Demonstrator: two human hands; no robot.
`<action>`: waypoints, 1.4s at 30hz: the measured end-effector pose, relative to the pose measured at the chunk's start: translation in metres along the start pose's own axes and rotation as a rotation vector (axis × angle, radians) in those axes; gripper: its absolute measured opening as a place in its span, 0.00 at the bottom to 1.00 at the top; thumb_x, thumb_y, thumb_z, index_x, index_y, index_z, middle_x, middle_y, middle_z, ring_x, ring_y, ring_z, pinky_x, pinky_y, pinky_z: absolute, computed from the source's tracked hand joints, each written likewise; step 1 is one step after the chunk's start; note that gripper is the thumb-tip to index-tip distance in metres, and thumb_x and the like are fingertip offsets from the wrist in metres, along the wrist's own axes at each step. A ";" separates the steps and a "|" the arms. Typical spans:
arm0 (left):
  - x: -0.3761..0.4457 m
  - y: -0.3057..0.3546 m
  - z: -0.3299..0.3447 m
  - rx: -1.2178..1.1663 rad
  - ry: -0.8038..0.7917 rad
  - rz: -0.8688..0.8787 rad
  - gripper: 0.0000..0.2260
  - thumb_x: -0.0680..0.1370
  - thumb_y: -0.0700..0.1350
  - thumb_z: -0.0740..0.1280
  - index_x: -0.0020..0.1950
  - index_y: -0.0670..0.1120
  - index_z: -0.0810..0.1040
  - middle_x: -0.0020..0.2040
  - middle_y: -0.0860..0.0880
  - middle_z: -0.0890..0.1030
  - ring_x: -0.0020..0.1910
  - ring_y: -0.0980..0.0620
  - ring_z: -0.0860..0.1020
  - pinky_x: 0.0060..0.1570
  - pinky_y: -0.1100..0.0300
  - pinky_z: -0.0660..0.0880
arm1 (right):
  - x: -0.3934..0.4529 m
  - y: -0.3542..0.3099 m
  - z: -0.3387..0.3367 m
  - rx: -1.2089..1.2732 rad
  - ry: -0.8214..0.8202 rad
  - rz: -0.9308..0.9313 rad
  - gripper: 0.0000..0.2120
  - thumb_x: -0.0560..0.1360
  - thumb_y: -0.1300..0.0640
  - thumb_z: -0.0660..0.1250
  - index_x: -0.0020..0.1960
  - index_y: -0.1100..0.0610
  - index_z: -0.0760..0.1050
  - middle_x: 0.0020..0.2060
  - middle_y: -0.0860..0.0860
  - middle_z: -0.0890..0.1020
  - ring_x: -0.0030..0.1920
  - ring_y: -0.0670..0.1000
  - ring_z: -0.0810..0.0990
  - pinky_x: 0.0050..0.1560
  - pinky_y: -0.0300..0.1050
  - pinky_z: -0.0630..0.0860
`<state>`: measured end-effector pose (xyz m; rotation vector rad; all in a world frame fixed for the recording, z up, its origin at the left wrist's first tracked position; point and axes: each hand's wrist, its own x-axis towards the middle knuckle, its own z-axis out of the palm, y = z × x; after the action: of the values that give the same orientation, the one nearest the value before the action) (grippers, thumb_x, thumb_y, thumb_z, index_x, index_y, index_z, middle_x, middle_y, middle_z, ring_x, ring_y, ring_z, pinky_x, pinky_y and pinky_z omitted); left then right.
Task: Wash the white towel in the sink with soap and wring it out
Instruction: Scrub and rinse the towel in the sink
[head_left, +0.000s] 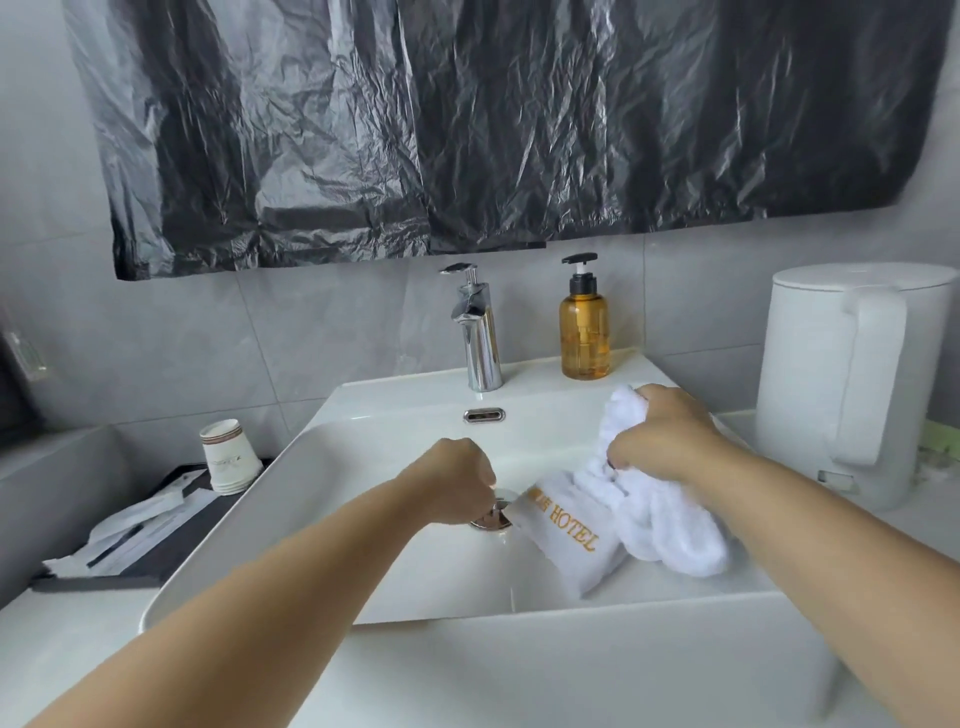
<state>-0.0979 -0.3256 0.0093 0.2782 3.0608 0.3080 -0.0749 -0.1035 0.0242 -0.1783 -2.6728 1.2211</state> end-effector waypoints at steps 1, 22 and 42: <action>0.003 -0.005 -0.007 -0.128 0.096 -0.050 0.13 0.76 0.41 0.62 0.56 0.49 0.83 0.55 0.49 0.82 0.49 0.49 0.80 0.50 0.60 0.78 | -0.001 -0.006 0.000 0.284 0.007 0.052 0.10 0.67 0.64 0.72 0.44 0.55 0.74 0.42 0.51 0.79 0.42 0.53 0.79 0.38 0.40 0.71; 0.065 0.032 -0.147 -1.770 0.363 -0.009 0.11 0.81 0.33 0.55 0.62 0.38 0.68 0.47 0.38 0.76 0.40 0.45 0.79 0.50 0.56 0.79 | 0.014 -0.103 0.065 1.349 -0.322 0.342 0.13 0.72 0.61 0.55 0.30 0.54 0.58 0.25 0.52 0.66 0.28 0.52 0.68 0.36 0.39 0.65; 0.078 0.033 -0.167 -1.526 0.392 0.040 0.05 0.77 0.33 0.61 0.49 0.41 0.73 0.58 0.32 0.79 0.56 0.36 0.82 0.60 0.48 0.79 | 0.021 -0.094 0.069 1.258 -0.286 0.349 0.13 0.67 0.61 0.56 0.25 0.54 0.59 0.22 0.50 0.68 0.29 0.52 0.69 0.36 0.40 0.66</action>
<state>-0.1804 -0.3114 0.1771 0.1535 2.1208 2.5680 -0.1139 -0.2115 0.0546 -0.2682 -1.5565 2.8861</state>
